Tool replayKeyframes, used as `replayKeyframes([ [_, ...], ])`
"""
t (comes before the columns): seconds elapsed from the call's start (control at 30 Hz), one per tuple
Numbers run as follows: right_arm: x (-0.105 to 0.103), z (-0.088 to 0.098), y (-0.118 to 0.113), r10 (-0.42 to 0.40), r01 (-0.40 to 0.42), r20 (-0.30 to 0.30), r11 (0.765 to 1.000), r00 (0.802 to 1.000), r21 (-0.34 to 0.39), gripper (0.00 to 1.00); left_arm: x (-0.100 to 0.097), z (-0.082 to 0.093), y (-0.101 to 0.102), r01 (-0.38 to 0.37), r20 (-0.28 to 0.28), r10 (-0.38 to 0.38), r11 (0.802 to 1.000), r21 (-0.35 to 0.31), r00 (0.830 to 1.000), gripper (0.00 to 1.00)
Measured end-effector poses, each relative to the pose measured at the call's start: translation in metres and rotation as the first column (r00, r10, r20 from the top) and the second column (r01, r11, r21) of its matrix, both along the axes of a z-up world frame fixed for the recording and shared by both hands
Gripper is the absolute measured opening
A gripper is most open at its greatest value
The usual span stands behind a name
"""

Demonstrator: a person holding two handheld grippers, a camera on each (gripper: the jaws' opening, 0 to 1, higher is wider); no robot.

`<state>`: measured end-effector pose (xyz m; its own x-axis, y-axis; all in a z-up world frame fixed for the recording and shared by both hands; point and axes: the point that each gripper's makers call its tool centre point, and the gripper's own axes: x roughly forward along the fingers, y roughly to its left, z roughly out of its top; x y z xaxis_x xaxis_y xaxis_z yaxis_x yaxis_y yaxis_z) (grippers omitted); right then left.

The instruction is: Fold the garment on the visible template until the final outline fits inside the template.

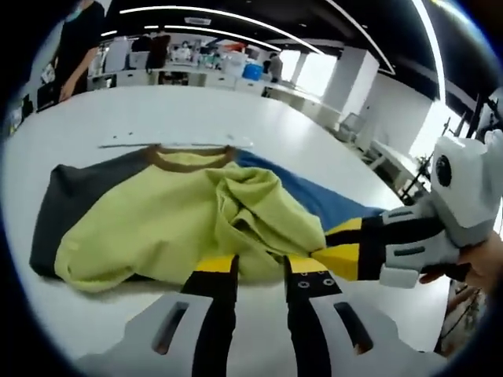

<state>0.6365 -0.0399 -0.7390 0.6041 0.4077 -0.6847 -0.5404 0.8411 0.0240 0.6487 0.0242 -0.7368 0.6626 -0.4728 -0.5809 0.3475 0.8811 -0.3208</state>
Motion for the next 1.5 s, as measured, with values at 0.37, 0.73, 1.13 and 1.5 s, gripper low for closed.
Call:
replayKeyframes([
  [0.37,0.0,0.0,0.0,0.012,-0.012,0.01,1.0,1.0,-0.011,0.0,-0.004,-0.004,0.006,0.019,-0.023,-0.017,0.998,0.066,1.0,0.06],
  [0.73,-0.003,0.009,-0.001,0.038,-0.037,0.037,0.999,0.999,-0.035,0.0,-0.014,0.012,0.018,0.051,0.009,-0.052,0.997,0.059,0.999,0.0],
  [1.13,-0.02,0.026,-0.004,0.057,-0.057,0.028,0.998,0.998,-0.023,0.0,-0.032,0.032,0.049,0.035,0.014,-0.035,0.999,0.027,0.999,0.0],
  [1.5,-0.044,0.034,-0.007,0.094,-0.094,0.007,0.995,0.996,-0.038,0.0,-0.059,0.044,0.086,0.048,0.024,-0.05,0.997,0.065,0.998,0.0],
])
